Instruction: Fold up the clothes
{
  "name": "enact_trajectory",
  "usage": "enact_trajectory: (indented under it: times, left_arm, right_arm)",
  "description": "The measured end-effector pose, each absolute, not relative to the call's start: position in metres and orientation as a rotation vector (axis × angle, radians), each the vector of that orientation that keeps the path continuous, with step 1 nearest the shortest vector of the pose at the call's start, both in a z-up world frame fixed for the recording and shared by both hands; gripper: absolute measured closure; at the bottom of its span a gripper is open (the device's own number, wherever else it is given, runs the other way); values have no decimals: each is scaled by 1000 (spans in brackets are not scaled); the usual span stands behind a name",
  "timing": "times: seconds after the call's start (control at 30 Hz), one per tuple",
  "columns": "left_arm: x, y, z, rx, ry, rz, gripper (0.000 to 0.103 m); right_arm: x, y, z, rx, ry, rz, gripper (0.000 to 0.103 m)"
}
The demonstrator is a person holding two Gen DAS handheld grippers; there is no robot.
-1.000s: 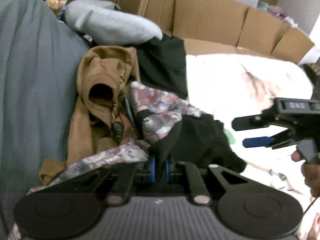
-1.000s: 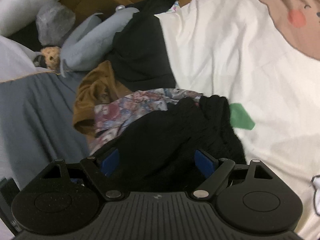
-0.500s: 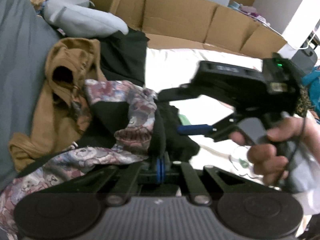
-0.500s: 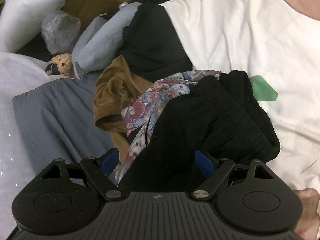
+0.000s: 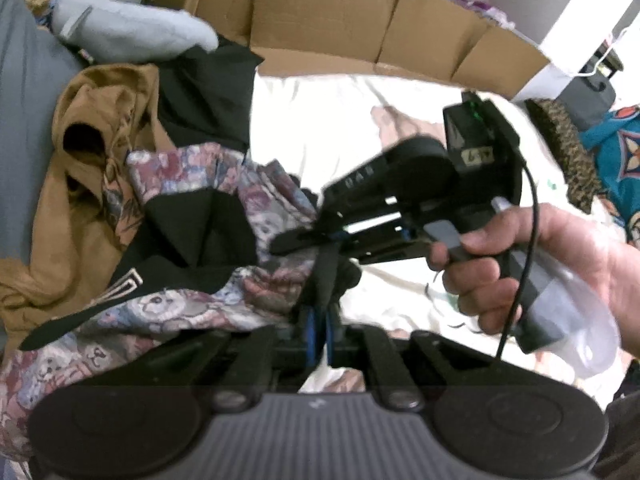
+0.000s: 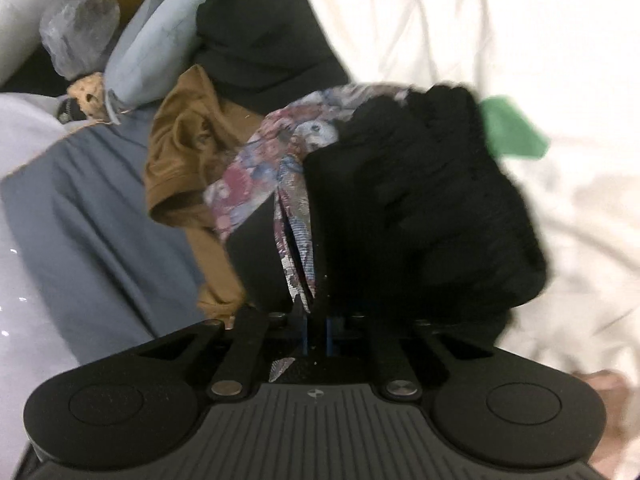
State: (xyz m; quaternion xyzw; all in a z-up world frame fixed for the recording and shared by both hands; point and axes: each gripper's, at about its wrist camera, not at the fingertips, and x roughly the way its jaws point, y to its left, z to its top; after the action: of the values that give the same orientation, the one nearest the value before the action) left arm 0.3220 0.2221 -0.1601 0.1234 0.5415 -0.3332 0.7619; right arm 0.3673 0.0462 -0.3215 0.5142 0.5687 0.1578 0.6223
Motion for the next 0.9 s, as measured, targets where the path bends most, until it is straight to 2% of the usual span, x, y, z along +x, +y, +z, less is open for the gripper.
enact_trajectory:
  times: [0.13, 0.23, 0.4, 0.63, 0.9]
  left_arm:
    - [332, 224, -140, 279, 1137, -722, 62]
    - [343, 224, -133, 284, 1110, -728, 52]
    - [365, 223, -136, 269, 1101, -684, 52]
    - [396, 207, -156, 367, 1079, -660, 36]
    - [430, 172, -201, 418, 1115, -640, 35]
  right_arm:
    - [363, 19, -313, 1069, 1329, 266, 99]
    - [363, -2, -307, 926, 1358, 243, 99]
    - [355, -40, -304, 756, 1398, 239, 99]
    - [322, -88, -299, 741, 1417, 238, 99]
    - [273, -150, -316, 788, 1379, 172, 99]
